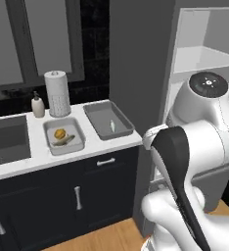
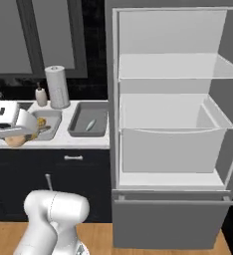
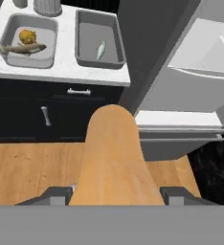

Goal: Place one squash and one fish in each tupperware on the nearby counter, to pack two identical lunches.

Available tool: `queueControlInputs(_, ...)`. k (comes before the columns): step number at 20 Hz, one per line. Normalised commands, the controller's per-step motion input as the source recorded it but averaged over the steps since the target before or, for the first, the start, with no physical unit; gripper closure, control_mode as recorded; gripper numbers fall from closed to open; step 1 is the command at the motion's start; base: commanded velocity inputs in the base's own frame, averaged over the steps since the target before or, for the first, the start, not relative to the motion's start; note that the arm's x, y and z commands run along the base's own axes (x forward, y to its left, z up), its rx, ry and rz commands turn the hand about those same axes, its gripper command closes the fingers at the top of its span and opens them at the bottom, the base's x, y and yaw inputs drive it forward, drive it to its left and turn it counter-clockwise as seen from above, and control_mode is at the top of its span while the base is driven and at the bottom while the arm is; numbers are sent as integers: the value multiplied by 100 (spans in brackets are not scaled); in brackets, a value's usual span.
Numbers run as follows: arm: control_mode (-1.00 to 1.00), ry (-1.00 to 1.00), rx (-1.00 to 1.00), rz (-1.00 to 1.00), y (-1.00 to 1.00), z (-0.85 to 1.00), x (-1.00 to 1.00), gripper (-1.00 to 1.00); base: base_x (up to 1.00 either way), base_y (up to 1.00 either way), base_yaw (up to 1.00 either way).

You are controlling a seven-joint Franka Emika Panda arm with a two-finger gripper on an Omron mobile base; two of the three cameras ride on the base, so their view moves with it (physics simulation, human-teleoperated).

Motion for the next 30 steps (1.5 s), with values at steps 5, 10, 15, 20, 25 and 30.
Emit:
queueControlInputs(5,100,0,0,0,0,0,0,100,100,62,-1)
queueControlInputs(10,100,0,0,0,0,0,0,100,100,-1,-7)
queueControlInputs(15,-100,8,0,-1,-39,-58,80,100,20,-9,-2)
queueControlInputs(20,-100,13,0,-5,-24,-100,100,100,0,0,0)
queueControlInputs(25,-100,3,4,-4,-33,-92,100,100,0,0,0)
queueControlInputs(30,-100,0,3,-8,0,-67,100,100,0,0,0)
